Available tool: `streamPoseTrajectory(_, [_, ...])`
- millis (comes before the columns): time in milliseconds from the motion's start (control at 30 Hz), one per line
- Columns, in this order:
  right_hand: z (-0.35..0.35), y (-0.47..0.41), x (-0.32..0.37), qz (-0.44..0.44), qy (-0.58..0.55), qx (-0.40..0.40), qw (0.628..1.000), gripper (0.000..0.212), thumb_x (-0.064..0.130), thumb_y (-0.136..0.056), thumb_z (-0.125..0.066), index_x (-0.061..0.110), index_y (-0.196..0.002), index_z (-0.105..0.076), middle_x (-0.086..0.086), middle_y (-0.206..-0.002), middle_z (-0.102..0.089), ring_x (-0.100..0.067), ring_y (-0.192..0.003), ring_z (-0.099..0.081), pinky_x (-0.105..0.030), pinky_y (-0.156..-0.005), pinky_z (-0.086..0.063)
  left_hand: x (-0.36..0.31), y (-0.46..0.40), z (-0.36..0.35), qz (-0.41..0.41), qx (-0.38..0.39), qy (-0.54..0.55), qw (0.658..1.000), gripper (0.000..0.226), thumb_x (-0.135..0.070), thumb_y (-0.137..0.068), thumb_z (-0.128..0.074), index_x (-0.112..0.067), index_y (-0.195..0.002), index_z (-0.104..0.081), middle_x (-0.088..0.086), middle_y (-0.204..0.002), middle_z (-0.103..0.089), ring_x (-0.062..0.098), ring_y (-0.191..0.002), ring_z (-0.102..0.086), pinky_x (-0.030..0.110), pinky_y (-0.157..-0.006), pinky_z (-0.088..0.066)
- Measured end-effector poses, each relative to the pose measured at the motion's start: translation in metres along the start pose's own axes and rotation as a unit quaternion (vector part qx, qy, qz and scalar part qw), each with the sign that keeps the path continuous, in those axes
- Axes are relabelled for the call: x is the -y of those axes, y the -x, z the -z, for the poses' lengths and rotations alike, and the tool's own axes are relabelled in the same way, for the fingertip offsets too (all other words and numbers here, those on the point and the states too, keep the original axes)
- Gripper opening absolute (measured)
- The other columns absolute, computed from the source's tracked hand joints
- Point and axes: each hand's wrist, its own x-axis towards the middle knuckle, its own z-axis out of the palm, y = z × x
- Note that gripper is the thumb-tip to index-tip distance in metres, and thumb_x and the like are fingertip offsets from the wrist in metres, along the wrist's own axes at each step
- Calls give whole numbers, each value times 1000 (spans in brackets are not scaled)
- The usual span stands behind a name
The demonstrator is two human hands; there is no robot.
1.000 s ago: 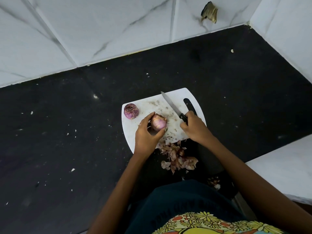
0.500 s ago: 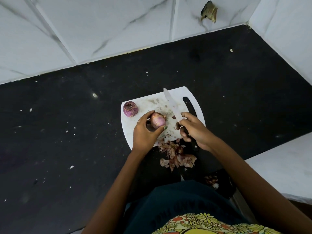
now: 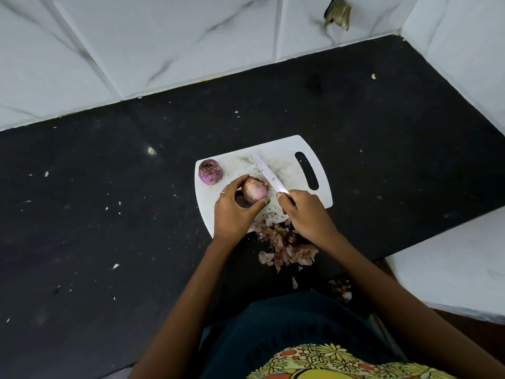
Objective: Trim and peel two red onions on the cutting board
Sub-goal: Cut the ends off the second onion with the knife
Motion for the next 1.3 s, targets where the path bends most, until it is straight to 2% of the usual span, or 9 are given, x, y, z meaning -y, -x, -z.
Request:
streamPoseTrajectory(100, [-2, 1, 1, -9, -3, 12, 1000, 44, 34, -99, -43, 8, -63, -44, -3, -53, -44, -20, -50, -43, -34, -53, -31, 1, -1, 0, -3, -2, -9, 1000, 62, -29, -71, -83, -19, -127, -57, -4, -122, -63, 10, -107, -60, 22, -91, -51])
streamPoseTrajectory(300, [-1, 1, 3, -41, -15, 23, 999, 49, 42, -93, -52, 13, -56, -37, 3, -49, -38, -14, -45, -37, -29, -48, -28, 2, -2, 0, -3, -4, -18, 1000, 64, -34, -72, -83, -18, -128, -57, -3, -122, -63, 10, -106, -61, 21, -89, -52])
streamPoseTrajectory(433, [0, 1, 5, -37, 11, 14, 999, 50, 45, -96, -45, 15, -57, -37, 2, -52, -42, -15, -46, -41, -30, -49, -32, 3, -2, 0, -2, -3, -21, 1000, 64, -34, -72, -82, -18, -128, -56, -3, -123, -63, 13, -109, -60, 33, -93, -52])
streamPoseTrajectory(500, [1, 1, 7, -32, 18, 14, 999, 49, 42, -99, -39, 11, -62, -46, -4, -56, -51, -20, -51, -49, -36, -53, -39, 3, -2, 0, 0, -4, -19, 1000, 64, -35, -71, -82, -19, -128, -57, -3, -123, -63, 13, -110, -60, 34, -94, -52])
streamPoseTrajectory(633, [0, 3, 8, -14, 41, 29, 999, 44, 33, -102, -33, 2, -79, -54, -11, -68, -59, -29, -63, -56, -43, -62, -44, 3, -3, 2, 0, -5, -22, 1000, 65, -34, -71, -83, -15, -127, -58, 0, -122, -64, 14, -110, -60, 33, -95, -51])
streamPoseTrajectory(833, [-1, 7, 12, 4, 110, 45, 993, 26, 28, -102, -29, 13, -86, -42, 2, -63, -45, -24, -64, -49, -33, -59, -32, -1, -5, 2, 7, -2, -20, 1000, 64, -31, -70, -84, -14, -127, -59, 2, -121, -65, 14, -107, -61, 28, -92, -52])
streamPoseTrajectory(1000, [3, 7, 20, 9, 175, 62, 983, 29, 26, -103, -27, 6, -110, -47, -12, -86, -61, -30, -76, -57, -36, -62, -37, -3, -7, 2, 14, 0, -11, 1000, 64, -25, -69, -85, -12, -126, -59, 3, -120, -64, 11, -102, -61, 17, -85, -53])
streamPoseTrajectory(1133, [1, 5, 31, -2, 215, 77, 974, 17, 15, -100, -34, 6, -110, -45, -13, -87, -59, -27, -70, -49, -37, -62, -37, -2, -7, 1, 14, -7, -4, 1000, 63, -21, -67, -87, -12, -124, -60, 4, -119, -64, 12, -100, -61, 14, -82, -52])
streamPoseTrajectory(1300, [3, -5, 45, -11, 229, 96, 969, 19, 7, -95, -39, 5, -113, -45, -14, -96, -60, -25, -73, -45, -36, -64, -36, -3, -6, 0, 4, -14, 0, 1000, 61, -19, -67, -87, -14, -122, -61, 4, -118, -63, 11, -98, -60, 14, -81, -53])
